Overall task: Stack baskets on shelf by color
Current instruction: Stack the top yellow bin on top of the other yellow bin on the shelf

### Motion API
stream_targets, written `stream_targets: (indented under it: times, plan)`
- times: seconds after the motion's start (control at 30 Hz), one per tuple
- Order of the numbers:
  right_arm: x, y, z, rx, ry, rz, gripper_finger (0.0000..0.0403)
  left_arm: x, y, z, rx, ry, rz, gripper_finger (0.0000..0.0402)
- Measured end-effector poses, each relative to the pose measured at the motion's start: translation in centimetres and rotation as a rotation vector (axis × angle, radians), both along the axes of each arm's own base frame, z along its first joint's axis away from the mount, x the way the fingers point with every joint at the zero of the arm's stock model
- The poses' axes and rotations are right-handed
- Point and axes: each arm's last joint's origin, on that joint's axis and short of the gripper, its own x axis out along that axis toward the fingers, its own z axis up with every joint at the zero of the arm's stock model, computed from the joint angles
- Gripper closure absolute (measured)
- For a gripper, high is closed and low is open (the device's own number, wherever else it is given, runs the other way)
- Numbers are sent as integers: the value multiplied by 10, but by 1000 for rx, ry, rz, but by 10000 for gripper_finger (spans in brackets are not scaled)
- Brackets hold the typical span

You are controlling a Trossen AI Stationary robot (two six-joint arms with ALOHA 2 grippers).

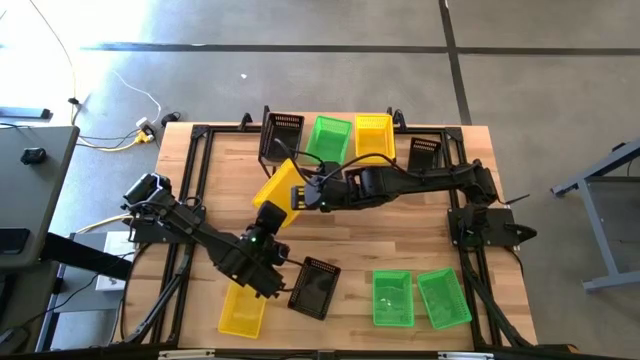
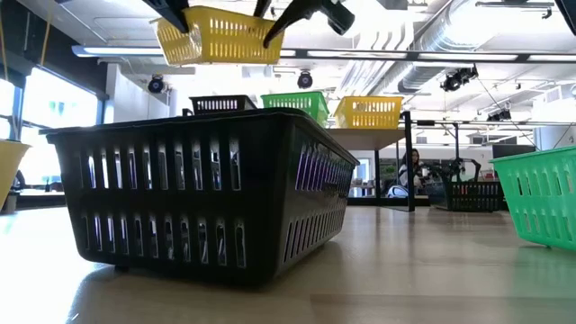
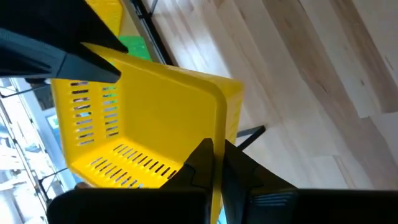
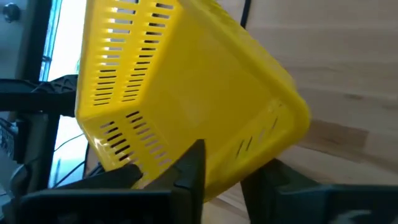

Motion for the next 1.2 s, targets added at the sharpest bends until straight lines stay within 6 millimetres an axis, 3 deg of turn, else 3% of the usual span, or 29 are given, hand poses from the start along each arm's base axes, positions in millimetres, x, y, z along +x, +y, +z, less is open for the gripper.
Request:
stream_targets:
  times: [0.17,0.43,0.87,1.2]
  plan:
    - [1,-3,1,-64,6,26,395,2,1,0,-9,4,-6,386]
    - [0,-8,0,-98,35,49,400,4,3,-2,-61,-2,21,349]
    - [-4,-17,-3,-176,112,35,402,3,2,-2,-98,-61,75,241]
    - [-12,-22,-8,-202,208,8,403,2,0,1,-39,-120,64,237]
